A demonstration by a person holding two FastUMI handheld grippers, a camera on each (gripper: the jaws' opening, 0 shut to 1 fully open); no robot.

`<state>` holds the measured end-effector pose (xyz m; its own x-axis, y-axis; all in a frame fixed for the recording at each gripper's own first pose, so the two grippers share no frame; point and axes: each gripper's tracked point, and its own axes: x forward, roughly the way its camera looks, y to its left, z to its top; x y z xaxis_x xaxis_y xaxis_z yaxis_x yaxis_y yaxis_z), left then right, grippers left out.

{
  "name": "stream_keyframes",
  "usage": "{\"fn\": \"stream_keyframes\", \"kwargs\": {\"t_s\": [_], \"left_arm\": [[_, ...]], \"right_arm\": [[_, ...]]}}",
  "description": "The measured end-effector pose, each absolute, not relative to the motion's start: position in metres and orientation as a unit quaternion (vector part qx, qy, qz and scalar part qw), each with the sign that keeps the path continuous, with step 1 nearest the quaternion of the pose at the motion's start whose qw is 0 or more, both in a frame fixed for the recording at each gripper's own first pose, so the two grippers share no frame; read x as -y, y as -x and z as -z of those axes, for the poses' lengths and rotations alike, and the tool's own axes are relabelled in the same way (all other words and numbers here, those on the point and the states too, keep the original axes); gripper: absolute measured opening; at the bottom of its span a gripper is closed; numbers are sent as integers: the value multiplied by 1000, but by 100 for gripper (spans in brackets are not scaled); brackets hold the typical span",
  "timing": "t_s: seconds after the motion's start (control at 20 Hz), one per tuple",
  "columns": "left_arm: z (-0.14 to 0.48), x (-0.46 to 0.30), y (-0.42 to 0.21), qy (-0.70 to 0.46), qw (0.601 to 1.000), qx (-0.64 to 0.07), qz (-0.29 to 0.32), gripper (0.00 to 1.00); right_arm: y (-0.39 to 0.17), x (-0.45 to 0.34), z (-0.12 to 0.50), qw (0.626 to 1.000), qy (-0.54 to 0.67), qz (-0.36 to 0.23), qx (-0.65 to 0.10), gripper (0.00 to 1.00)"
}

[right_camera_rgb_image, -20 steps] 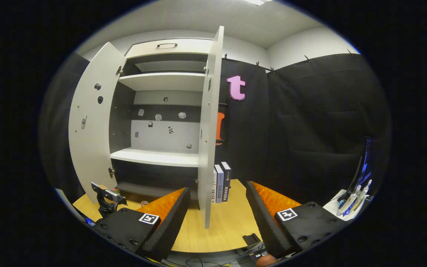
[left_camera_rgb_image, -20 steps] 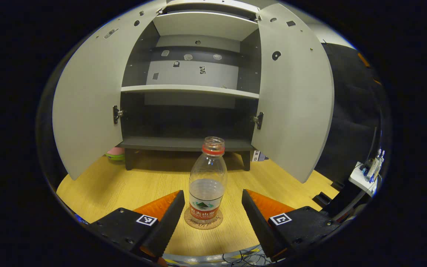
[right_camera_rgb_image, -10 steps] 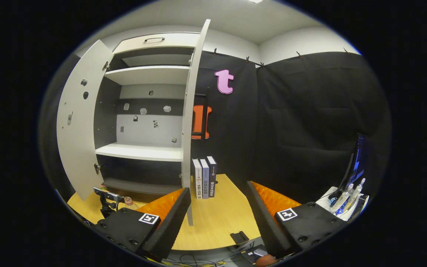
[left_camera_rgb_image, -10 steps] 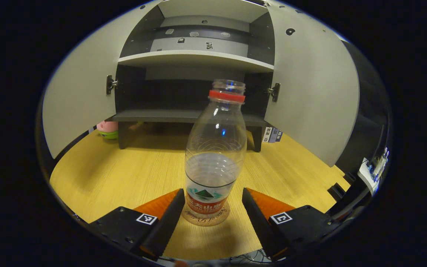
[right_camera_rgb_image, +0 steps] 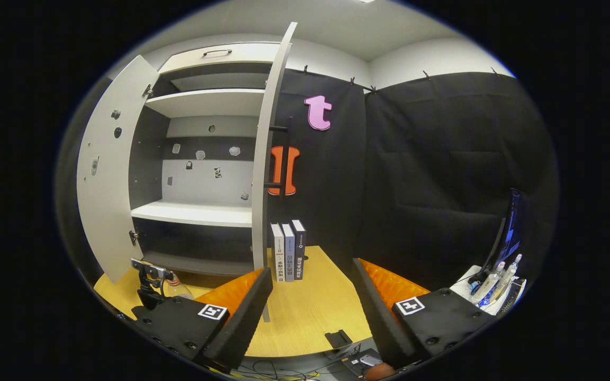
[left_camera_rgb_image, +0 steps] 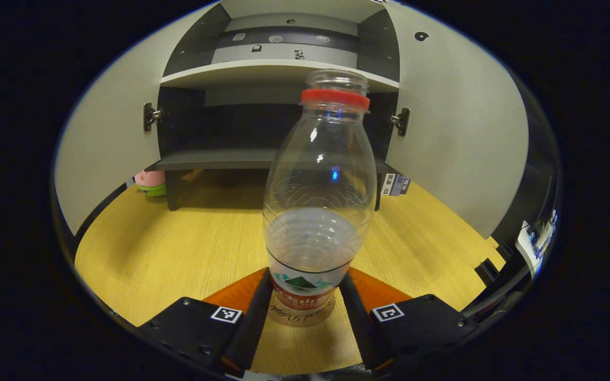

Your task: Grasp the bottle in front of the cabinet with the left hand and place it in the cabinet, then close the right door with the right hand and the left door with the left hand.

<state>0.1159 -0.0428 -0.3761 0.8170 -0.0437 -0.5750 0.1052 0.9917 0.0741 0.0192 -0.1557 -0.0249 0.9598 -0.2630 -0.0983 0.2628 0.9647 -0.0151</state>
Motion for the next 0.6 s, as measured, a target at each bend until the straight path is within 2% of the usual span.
{"fn": "stream_keyframes", "kwargs": {"t_s": [0.6], "left_arm": [[245,49,-124,-36,958,-276,71,75]], "right_arm": [[-39,138,31,996,-32,77,-41,99]]}}
